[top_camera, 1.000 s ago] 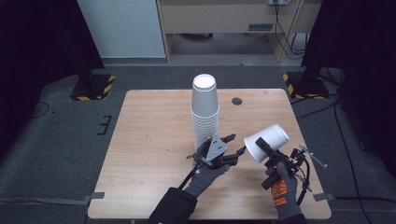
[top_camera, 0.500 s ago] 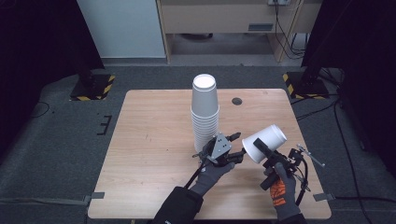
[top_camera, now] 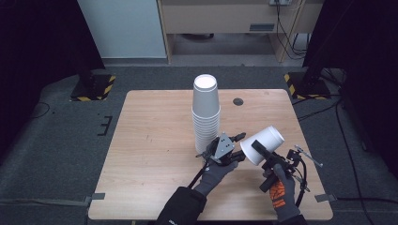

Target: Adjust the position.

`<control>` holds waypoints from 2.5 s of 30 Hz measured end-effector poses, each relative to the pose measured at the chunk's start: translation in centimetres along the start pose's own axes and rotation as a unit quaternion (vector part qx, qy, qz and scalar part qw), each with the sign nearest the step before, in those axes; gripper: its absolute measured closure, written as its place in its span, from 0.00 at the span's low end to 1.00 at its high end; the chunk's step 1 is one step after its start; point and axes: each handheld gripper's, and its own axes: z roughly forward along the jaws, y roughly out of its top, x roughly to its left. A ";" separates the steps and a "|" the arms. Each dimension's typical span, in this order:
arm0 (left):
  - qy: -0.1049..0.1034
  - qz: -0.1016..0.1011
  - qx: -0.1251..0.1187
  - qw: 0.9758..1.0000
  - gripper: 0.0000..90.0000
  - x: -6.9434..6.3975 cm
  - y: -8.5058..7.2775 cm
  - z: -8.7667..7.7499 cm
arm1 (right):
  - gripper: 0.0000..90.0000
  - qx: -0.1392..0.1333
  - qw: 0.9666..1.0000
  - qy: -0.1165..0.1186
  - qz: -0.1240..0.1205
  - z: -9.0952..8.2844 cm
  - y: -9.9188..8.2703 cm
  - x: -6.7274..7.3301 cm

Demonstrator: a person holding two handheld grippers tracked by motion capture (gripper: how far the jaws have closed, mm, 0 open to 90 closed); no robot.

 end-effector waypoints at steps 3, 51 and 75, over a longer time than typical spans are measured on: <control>0.004 0.000 -0.004 1.000 0.65 0.0 0.0 0.1 | 0.16 0.004 1.000 0.001 0.000 0.1 -0.1 0.0; -0.010 0.033 -0.006 0.999 0.95 -0.3 0.6 -1.5 | 0.12 0.008 1.000 0.016 0.005 0.3 0.0 -0.2; -0.016 0.033 0.024 0.999 0.96 0.8 0.9 -4.8 | 0.13 -0.057 0.996 -0.038 -0.056 -1.0 2.5 -0.8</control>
